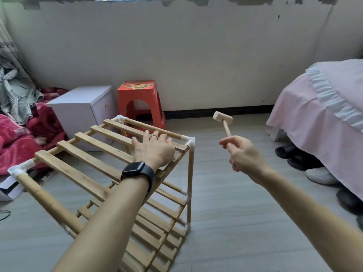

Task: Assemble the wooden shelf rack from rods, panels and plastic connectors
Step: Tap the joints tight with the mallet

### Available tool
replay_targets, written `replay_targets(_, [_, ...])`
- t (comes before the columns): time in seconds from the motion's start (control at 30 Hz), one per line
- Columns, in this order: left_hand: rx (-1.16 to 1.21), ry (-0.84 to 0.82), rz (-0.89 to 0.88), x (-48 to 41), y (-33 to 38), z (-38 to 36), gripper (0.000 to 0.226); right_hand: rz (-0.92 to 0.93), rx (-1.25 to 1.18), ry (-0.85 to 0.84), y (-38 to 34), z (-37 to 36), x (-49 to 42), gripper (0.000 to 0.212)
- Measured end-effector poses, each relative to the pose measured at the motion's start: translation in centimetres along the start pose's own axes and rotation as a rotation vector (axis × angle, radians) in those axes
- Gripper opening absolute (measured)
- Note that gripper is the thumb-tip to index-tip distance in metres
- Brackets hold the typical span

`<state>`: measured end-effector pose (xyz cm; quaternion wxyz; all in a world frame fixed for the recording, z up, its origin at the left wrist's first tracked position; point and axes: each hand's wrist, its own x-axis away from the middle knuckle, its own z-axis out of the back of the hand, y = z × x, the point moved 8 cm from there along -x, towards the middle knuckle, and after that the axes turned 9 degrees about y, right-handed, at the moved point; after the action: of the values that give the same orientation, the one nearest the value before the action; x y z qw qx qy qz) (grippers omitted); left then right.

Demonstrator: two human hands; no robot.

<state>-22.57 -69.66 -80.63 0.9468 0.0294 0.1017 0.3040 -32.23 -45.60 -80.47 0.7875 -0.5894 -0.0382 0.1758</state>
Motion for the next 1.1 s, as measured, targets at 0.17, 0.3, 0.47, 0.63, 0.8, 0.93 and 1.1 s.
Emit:
replay_targets(0.17, [-0.009,0.010,0.003,-0.2,-0.2,-0.1,0.059,0.308,0.385,-0.002,-1.7,0.7,1.3,0.017])
replay_targets(0.3, [-0.011,0.010,0.010,-0.3,-0.2,-0.2,0.059,0.542,0.672,0.095,-4.9,0.9,1.8,0.024])
replay_targets(0.47, [-0.005,0.007,0.003,-0.3,-0.1,-0.2,0.058,0.698,0.483,0.265,-8.0,1.9,2.9,0.026])
replay_targets(0.63, [-0.011,0.013,-0.004,-0.2,-0.1,-0.1,0.058,0.603,0.611,0.159,-7.1,0.9,1.9,0.028])
replay_targets(0.8, [-0.003,0.010,0.000,-0.2,-0.1,-0.1,0.058,0.547,0.826,0.037,-5.5,-0.9,1.9,0.029])
replay_targets(0.93, [0.008,0.018,-0.005,-0.2,-0.1,0.0,0.058,0.737,0.492,0.305,-7.5,1.0,3.7,0.017])
replay_targets(1.1, [0.022,0.037,-0.017,0.1,0.2,0.4,0.057,0.560,0.770,-0.063,-3.7,-2.3,3.2,0.025])
